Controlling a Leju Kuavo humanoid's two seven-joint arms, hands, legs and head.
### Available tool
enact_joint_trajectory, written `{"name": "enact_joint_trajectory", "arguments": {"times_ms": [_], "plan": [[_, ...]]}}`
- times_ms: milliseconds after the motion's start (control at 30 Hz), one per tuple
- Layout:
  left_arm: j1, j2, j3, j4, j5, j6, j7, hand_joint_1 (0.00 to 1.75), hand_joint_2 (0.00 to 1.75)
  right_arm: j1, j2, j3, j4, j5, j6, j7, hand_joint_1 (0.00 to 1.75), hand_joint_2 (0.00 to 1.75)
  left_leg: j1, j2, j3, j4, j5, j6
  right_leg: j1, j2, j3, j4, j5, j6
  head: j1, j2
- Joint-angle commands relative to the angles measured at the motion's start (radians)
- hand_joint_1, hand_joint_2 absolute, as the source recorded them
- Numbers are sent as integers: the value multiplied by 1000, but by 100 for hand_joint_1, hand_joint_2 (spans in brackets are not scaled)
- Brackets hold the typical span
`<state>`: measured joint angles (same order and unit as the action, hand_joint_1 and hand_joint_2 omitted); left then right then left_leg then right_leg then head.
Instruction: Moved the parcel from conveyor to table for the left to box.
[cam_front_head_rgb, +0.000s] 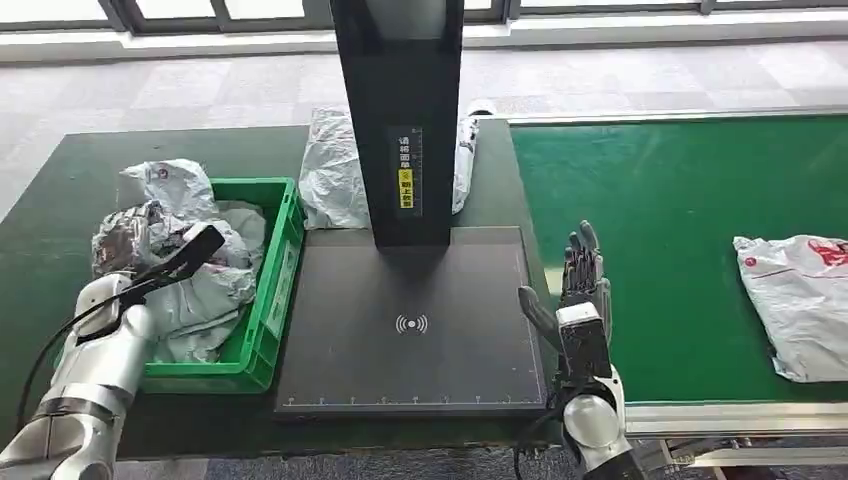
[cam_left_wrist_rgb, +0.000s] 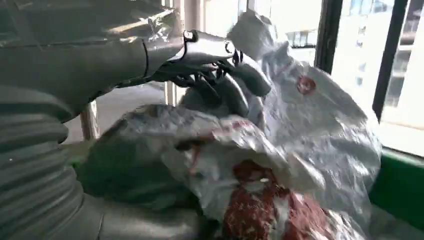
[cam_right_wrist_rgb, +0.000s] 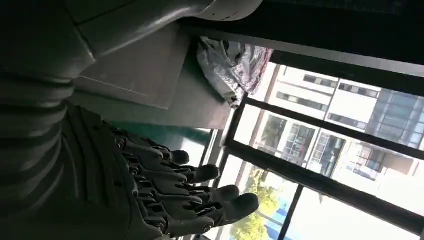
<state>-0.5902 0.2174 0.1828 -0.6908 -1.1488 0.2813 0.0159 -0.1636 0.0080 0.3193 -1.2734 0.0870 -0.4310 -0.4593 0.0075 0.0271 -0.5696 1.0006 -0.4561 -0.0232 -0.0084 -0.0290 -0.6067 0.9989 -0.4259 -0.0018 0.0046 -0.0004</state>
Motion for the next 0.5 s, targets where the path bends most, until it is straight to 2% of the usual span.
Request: {"name": "enact_joint_trajectory", "arguments": {"times_ms": [33,333,367,433,467,500], "plan": [[-87,-46,50,137,83,-86,-58,0,175,-36,-33,20,68,-9,13,14,0,175,1,-5,0,0,1,1,1,0,1,-1,0,0,0,0],[-83,-41,43,132,91,-89,-56,0,175,-36,-31,19,66,-9,16,14,0,175,1,-3,0,0,0,0,1,0,0,0,0,0,0,0],[-82,-71,90,91,179,-19,-149,0,175,-27,-38,28,56,13,17,29,0,175,1,-3,0,0,0,1,1,0,0,0,0,0,0,0],[-78,-111,72,-18,297,92,-177,0,175,9,-42,21,5,47,9,48,0,175,1,-5,-1,1,0,1,1,-2,0,0,0,0,0,0],[-59,-133,79,-95,395,119,-217,0,175,17,-42,18,-9,51,8,51,0,0,1,-7,-2,1,1,1,1,-3,1,-1,0,0,0,0],[-32,-144,63,-179,458,162,-233,0,175,20,-42,17,-12,55,6,53,0,0,1,-6,-2,1,1,1,1,-3,-1,0,0,0,0,0]]}}
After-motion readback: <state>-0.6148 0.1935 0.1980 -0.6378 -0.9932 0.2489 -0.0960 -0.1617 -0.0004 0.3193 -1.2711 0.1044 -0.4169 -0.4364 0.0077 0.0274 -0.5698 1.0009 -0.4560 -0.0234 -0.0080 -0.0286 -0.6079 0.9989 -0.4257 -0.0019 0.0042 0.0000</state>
